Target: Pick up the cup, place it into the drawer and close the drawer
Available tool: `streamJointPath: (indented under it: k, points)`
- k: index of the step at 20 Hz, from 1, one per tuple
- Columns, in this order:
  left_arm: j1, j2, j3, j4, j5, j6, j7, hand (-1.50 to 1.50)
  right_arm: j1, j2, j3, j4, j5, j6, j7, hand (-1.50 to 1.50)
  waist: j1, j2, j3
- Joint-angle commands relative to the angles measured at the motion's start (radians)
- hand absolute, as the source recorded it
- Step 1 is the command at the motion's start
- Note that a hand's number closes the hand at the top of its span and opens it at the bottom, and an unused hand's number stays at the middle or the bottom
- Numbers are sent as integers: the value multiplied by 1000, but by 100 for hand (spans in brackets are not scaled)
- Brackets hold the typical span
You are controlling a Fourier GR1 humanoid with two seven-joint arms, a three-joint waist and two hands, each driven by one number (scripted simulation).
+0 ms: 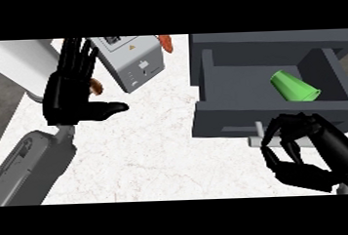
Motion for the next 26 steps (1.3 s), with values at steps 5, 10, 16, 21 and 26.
streamJointPath:
  k: [5,10,16,21,26]
  points:
    - [198,96,79,-103,21,-124,-32,-150,-23,-42,153,218,370,-126,-191,150,-10,3,1]
    - [308,123,179,-92,28,-261,-74,-150,-174,8,118,430,401,-169,-218,-150,-21,4,0]
    - [375,118,207,-131,14,-303,-57,-150,-260,38,153,716,541,-254,-272,-150,-15,6,0]
    - [424,114,259,-166,-6,-338,-38,-150,-405,75,104,950,561,-278,-329,-150,-16,5,1]
    - [390,88,306,-37,-6,-450,-46,-150,-537,146,55,1232,587,-383,-392,-150,-14,9,1]
